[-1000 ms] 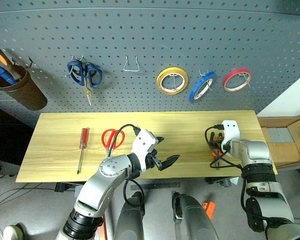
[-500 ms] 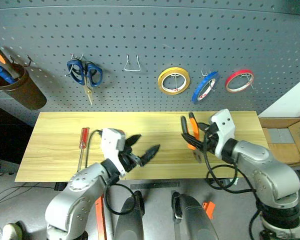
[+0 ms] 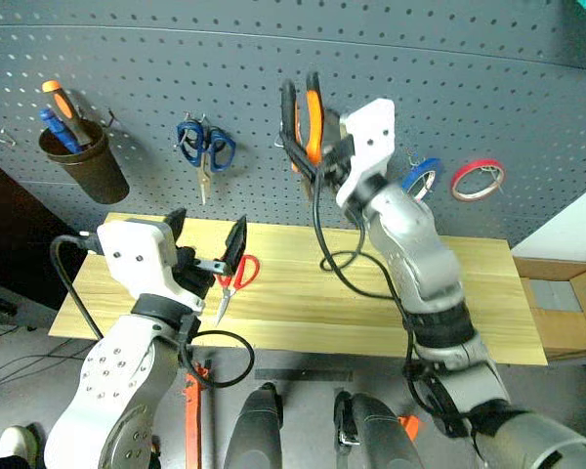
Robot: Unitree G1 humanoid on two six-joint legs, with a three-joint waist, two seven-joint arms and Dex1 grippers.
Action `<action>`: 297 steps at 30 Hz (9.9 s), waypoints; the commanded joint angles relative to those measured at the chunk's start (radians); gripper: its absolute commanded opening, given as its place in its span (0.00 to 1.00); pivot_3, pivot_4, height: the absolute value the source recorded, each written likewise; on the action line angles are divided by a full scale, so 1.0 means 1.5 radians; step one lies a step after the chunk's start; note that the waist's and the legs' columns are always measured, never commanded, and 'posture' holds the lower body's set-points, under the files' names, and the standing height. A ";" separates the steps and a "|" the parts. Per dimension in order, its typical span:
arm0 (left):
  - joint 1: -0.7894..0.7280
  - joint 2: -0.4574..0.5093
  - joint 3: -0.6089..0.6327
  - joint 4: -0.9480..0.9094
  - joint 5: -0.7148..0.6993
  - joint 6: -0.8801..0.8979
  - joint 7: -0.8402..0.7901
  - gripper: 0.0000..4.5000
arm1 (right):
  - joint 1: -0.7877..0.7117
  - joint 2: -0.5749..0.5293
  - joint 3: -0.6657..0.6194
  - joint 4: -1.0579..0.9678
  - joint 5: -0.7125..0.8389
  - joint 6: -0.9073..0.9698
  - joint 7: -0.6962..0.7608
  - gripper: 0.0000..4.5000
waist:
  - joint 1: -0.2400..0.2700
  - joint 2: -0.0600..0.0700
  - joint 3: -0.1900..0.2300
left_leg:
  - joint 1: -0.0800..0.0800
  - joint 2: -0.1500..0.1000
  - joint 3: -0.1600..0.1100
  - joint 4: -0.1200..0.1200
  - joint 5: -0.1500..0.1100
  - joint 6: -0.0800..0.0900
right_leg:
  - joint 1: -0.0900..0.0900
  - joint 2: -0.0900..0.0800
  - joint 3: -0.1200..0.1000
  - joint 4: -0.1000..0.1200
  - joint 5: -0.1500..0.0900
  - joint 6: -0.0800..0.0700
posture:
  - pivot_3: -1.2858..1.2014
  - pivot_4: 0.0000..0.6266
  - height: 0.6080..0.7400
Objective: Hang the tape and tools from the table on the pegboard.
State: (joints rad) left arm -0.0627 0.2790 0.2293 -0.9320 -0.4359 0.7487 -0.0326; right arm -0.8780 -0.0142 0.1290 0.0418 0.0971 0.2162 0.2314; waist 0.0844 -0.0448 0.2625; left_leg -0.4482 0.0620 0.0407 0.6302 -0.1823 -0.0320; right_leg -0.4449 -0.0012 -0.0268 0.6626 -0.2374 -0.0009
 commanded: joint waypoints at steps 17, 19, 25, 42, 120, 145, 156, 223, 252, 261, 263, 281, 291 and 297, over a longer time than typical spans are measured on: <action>-0.182 0.012 -0.120 0.326 0.084 -0.176 -0.119 1.00 | -0.211 0.061 -0.055 0.369 -0.084 -0.404 -0.152 0.63 | 0.017 0.000 -0.007 | -0.001 0.001 -0.005 0.000 0.003 -0.003 | 0.002 0.000 -0.007 0.001 0.004 -0.007 | 0.63 0.28 1.00; -0.190 0.009 -0.123 0.338 0.089 -0.183 -0.119 1.00 | -0.218 0.068 -0.055 0.400 -0.087 -0.425 -0.158 0.63 | 0.016 0.000 -0.007 | -0.001 0.001 -0.005 0.000 0.004 -0.002 | 0.002 0.000 -0.007 0.001 0.004 -0.007 | 0.63 0.28 1.00; -0.187 0.005 -0.121 0.337 0.093 -0.182 -0.123 1.00 | -0.221 0.080 -0.058 0.477 -0.085 -0.476 -0.165 0.63 | 0.016 0.000 -0.007 | -0.001 0.001 -0.006 0.000 0.004 -0.002 | 0.002 -0.001 -0.007 0.001 0.004 -0.007 | 0.63 0.30 1.00; -0.172 0.022 -0.104 0.312 0.085 -0.155 -0.135 1.00 | -0.255 0.067 -0.064 0.614 -0.114 -0.589 -0.209 0.63 | 0.019 0.000 -0.007 | -0.001 0.001 -0.007 0.000 0.005 -0.003 | 0.002 -0.001 -0.008 0.002 0.005 -0.008 | 0.65 0.32 1.00; -0.163 0.050 -0.066 0.257 0.073 -0.075 -0.147 1.00 | -0.200 0.063 -0.028 0.741 -0.194 -0.570 -0.223 0.84 | 0.033 0.003 -0.005 | 0.010 0.002 -0.008 -0.013 0.006 -0.002 | 0.012 -0.002 -0.009 -0.009 0.000 -0.009 | 0.66 0.37 1.00; -0.043 0.115 -0.155 0.370 0.293 -0.005 -0.048 1.00 | 0.310 -0.131 0.133 -0.151 0.043 0.020 0.313 0.99 | 0.017 0.017 0.011 | 0.011 0.008 -0.006 -0.014 0.005 -0.003 | 0.012 -0.002 -0.009 -0.010 0.000 -0.009 | 0.59 0.54 1.00; -0.008 0.073 -0.186 0.476 0.308 0.036 -0.057 1.00 | 0.337 -0.155 0.222 -0.233 0.024 0.125 0.337 0.99 | -0.009 0.012 0.049 | 0.007 0.008 -0.006 -0.015 0.005 -0.003 | 0.006 -0.002 -0.006 -0.009 -0.001 -0.008 | 0.56 0.66 1.00; 0.294 -0.064 -0.028 0.262 0.286 -0.639 -0.071 0.05 | 0.331 -0.124 0.008 -0.316 0.244 0.113 0.295 1.00 | -0.024 0.002 0.016 | -0.003 0.003 -0.005 -0.012 0.004 -0.004 | -0.001 -0.001 -0.008 -0.010 0.000 -0.006 | 0.59 0.32 1.00; -0.079 -0.005 -0.058 0.495 0.247 -0.583 -0.109 0.05 | 0.293 -0.132 0.013 -0.274 0.209 0.098 0.253 1.00 | -0.009 0.001 -0.001 | 0.001 0.003 -0.006 0.000 0.006 -0.002 | 0.004 0.000 -0.008 0.001 0.003 -0.005 | 0.56 0.34 1.00; -0.098 0.001 -0.042 0.498 0.251 -0.568 -0.086 0.05 | 0.299 -0.137 0.009 -0.276 0.210 0.095 0.244 1.00 | -0.009 0.001 -0.001 | 0.002 0.002 -0.006 0.000 0.006 -0.001 | 0.004 0.000 -0.008 0.001 0.003 -0.005 | 0.56 0.33 1.00; -0.102 0.003 -0.041 0.500 0.251 -0.566 -0.085 0.05 | 0.302 -0.138 0.009 -0.277 0.209 0.093 0.243 1.00 | -0.009 0.001 -0.001 | 0.002 0.002 -0.006 0.000 0.006 -0.001 | 0.004 0.000 -0.008 0.001 0.003 -0.005 | 0.56 0.33 1.00; -0.142 0.002 -0.033 0.559 0.234 -0.461 -0.067 0.05 | 0.329 -0.152 0.006 -0.301 0.205 0.099 0.226 1.00 | -0.017 0.001 -0.001 | 0.003 0.002 -0.006 0.000 0.007 -0.001 | 0.005 0.000 -0.008 0.002 0.003 -0.005 | 0.55 0.35 1.00; -0.128 0.006 -0.032 0.580 0.221 -0.455 -0.086 0.75 | 0.345 -0.162 0.008 -0.313 0.207 0.107 0.215 1.00 | -0.022 0.001 -0.001 | 0.003 0.002 -0.006 0.000 0.007 -0.001 | 0.006 -0.001 -0.008 0.002 0.003 -0.005 | 0.55 0.40 1.00; 0.005 -0.024 -0.018 0.571 0.207 -0.408 -0.069 0.99 | 0.367 -0.175 0.065 -0.342 0.205 0.151 0.227 1.00 | -0.032 0.002 0.001 | 0.005 0.003 -0.005 -0.001 0.006 -0.001 | 0.006 -0.002 -0.006 0.001 0.003 -0.005 | 0.54 0.47 1.00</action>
State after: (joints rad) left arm -0.0872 0.2472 0.1779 -0.0448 -0.1159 0.1165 -0.1513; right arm -0.3293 -0.2720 0.1955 -0.4136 0.4059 0.4182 0.5648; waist 0.0371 -0.0417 0.2633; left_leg -0.4405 0.0671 0.0328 0.6284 -0.1726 -0.0335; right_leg -0.4361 -0.0050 -0.0354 0.6647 -0.2330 -0.0090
